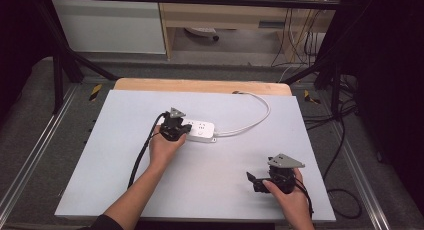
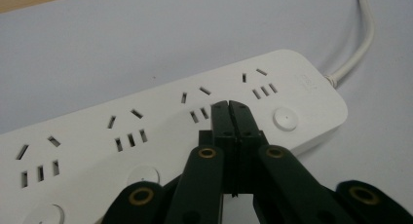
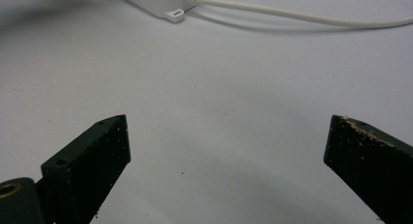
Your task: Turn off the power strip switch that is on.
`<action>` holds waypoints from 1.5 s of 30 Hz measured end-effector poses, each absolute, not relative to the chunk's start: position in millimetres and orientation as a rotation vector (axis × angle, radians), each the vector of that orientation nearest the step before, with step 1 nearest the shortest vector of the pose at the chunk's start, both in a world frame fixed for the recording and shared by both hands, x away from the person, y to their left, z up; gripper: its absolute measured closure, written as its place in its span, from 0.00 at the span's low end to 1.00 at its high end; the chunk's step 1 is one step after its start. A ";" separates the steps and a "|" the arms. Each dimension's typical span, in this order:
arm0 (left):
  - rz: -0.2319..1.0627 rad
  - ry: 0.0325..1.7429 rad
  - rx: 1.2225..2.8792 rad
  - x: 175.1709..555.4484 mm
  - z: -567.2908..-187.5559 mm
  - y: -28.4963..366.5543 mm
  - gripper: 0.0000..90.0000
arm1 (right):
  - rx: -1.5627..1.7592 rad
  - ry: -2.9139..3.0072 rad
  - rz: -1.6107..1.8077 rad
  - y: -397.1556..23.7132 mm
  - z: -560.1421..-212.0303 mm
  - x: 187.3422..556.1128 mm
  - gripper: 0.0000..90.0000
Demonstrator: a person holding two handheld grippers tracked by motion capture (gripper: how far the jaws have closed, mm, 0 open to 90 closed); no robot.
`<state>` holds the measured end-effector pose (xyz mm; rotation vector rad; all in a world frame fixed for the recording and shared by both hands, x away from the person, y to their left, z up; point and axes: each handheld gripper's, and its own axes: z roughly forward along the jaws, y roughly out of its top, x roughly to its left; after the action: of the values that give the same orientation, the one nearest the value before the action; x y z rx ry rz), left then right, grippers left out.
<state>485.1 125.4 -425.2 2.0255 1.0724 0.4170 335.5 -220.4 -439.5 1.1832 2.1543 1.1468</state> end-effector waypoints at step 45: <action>0.468 1.072 2.031 481.7 -429.4 124.8 1.00 | 1.187 2.158 1.148 -220.2 -439.8 335.0 0.04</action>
<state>481.7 124.8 -429.4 2.0306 1.0723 0.4681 335.0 -220.2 -439.8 1.1870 2.1581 1.1483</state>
